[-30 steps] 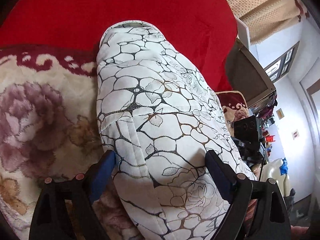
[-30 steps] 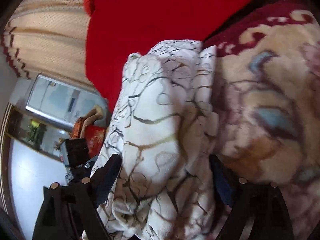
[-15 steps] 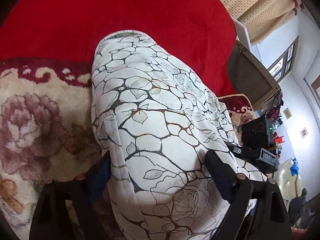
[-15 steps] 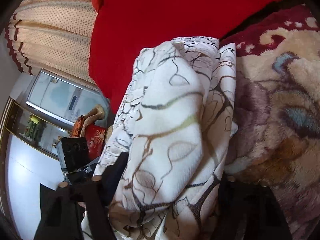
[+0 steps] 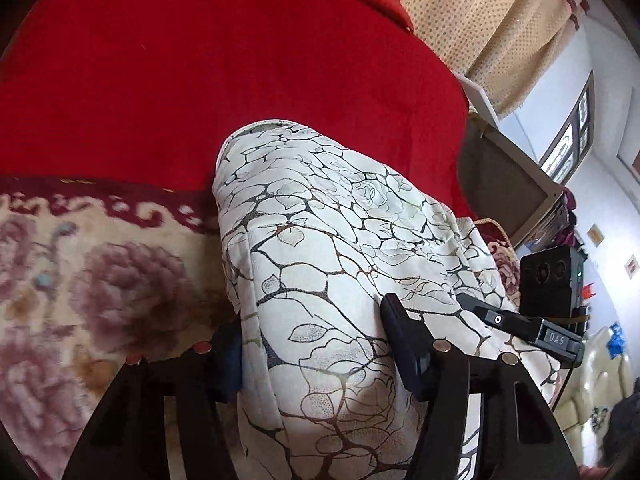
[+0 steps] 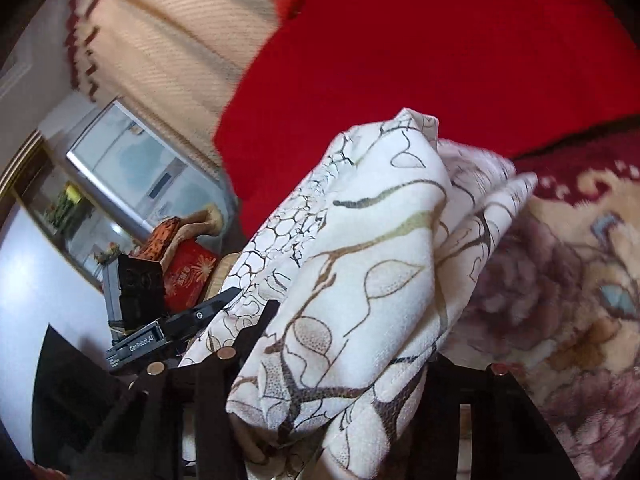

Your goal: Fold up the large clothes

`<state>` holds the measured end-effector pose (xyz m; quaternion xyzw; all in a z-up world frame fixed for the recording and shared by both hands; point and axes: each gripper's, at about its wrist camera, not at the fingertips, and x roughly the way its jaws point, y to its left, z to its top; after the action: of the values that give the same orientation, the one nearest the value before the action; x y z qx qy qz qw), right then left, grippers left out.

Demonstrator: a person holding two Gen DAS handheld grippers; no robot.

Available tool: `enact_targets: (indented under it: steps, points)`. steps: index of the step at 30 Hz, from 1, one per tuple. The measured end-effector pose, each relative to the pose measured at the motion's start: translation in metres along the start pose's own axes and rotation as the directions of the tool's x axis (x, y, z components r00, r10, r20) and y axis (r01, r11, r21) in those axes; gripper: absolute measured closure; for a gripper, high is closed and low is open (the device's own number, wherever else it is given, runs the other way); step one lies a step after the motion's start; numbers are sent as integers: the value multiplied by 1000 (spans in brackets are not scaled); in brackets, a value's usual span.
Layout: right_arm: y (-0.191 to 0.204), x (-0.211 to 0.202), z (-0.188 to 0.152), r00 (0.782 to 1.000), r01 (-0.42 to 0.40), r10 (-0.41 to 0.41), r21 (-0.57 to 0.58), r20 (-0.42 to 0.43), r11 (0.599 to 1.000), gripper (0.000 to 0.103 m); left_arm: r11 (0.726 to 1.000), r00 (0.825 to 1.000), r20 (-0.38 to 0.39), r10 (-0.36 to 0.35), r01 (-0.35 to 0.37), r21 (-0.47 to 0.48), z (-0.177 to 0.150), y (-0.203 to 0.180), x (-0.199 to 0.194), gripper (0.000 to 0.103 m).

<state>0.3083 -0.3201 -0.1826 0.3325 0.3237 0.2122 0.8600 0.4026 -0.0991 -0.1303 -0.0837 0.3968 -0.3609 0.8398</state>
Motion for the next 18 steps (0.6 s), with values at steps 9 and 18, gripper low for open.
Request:
enact_targets:
  steps: [9, 18]
  points:
    - [27, 20, -40, 1000, -10, 9, -58, -19, 998, 54, 985, 985, -20, 173, -172, 15, -35, 7, -13, 39]
    - [-3, 40, -75, 989, 113, -113, -3, -92, 994, 41, 906, 909, -58, 412, -402, 132, -65, 2, 25, 30]
